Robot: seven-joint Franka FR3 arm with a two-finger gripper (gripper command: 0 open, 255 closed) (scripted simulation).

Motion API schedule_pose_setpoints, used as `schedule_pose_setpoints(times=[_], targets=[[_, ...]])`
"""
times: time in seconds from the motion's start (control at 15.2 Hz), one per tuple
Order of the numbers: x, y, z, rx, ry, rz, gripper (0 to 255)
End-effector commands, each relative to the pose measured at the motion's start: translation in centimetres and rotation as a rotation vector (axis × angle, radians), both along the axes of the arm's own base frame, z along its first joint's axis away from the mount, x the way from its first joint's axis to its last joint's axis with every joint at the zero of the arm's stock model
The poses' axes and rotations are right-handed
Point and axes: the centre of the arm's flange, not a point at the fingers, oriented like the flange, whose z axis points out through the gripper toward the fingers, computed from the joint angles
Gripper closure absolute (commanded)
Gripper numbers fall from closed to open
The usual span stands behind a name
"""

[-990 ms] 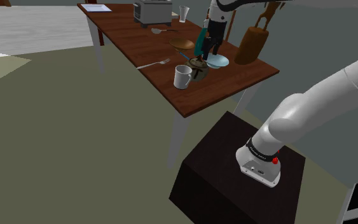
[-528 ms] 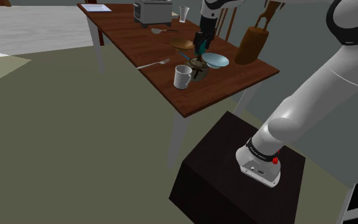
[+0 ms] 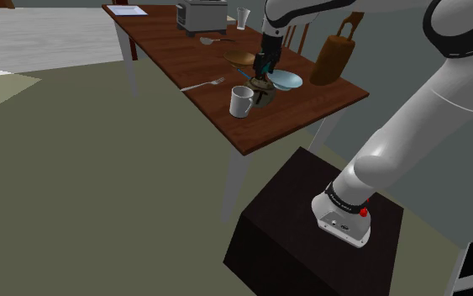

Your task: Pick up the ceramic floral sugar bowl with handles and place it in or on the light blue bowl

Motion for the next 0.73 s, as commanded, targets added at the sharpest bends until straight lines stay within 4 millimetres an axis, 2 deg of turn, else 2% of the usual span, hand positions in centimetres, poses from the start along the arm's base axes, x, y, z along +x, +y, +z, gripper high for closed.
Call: schedule_pose_setpoints(times=[0.0, 0.4, 0.46, 0.66], targets=[[0.07, 0.06, -0.29, 0.000, -0.001, 0.000, 0], [0.07, 0.06, -0.28, 0.000, -0.001, 0.000, 0], [0.07, 0.06, -0.28, 0.000, -0.001, 0.000, 255], [0.07, 0.06, -0.29, 0.000, -0.001, 0.000, 255]])
